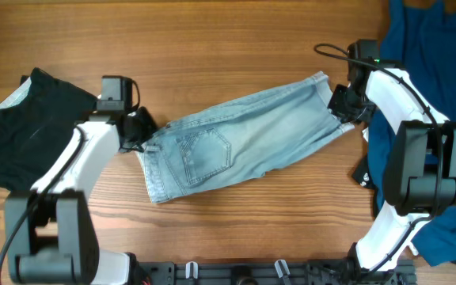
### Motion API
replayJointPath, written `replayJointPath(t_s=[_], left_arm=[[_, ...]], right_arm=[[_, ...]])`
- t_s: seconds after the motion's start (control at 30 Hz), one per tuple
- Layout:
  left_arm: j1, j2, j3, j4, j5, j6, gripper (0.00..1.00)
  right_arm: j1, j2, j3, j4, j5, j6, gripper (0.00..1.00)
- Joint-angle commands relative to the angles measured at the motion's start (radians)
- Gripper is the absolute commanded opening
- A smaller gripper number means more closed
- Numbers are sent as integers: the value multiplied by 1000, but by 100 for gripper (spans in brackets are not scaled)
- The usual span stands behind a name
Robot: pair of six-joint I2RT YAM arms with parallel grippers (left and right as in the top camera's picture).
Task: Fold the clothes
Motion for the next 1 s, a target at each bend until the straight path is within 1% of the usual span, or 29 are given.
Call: replayJointPath(t_s=[0.0,0.1,0.17,0.2,0.23,0.3,0.33,0.37,0.43,0.5,0.53,0.57,0.6,0.63,0.7,0.77,0.87,0.9,0.97], left_arm=[[18,-63,2,-77,3,-122,4],[18,-61,2,-146,71,-122,4],[18,-61,2,-221,84,-122,4],[18,-61,2,-262,83,-122,4],[19,-61,2,-307,73,-121,4],[19,-61,2,-348,46,-122,5],[19,-61,2,-352,46,-122,9],[19,-61,2,-360,47,-122,16],[19,-61,2,-401,66,-122,24],[18,-61,2,-440,67,-122,40],[19,-61,2,-470,73,-121,52],[19,-61,2,-489,74,-122,60],[19,-61,2,-509,81,-122,64],[19,-61,2,-529,91,-122,70],[19,-61,2,-550,119,-122,81],[18,-61,2,-549,126,-122,84],[18,-61,2,-550,126,-123,84],[19,-62,2,-543,127,-148,84],[19,-92,4,-537,144,-151,84]], right_arm=[[-2,-22,-7,78,-153,-103,28],[-2,-22,-7,121,-163,-109,29],[-2,-23,-7,132,-143,-114,33],[-2,-23,-7,127,-103,-85,33],[-2,-23,-7,120,-43,-26,33],[-2,-23,-6,126,-19,14,33],[-2,-23,-6,134,-19,15,33],[-2,-25,-5,139,-19,15,33],[-2,-37,13,144,-19,11,34],[-2,-58,43,149,-33,-8,35],[-2,-68,68,173,-151,-117,34],[-2,-69,85,175,-254,-191,34],[0,-69,90,167,-314,-233,34],[3,-69,90,145,-327,-251,34],[8,-64,86,99,-286,-253,35],[9,-64,83,68,-245,-254,35],[9,-64,83,43,-235,-254,35],[9,-64,83,36,-229,-253,36],[9,-64,83,28,-228,-254,36]])
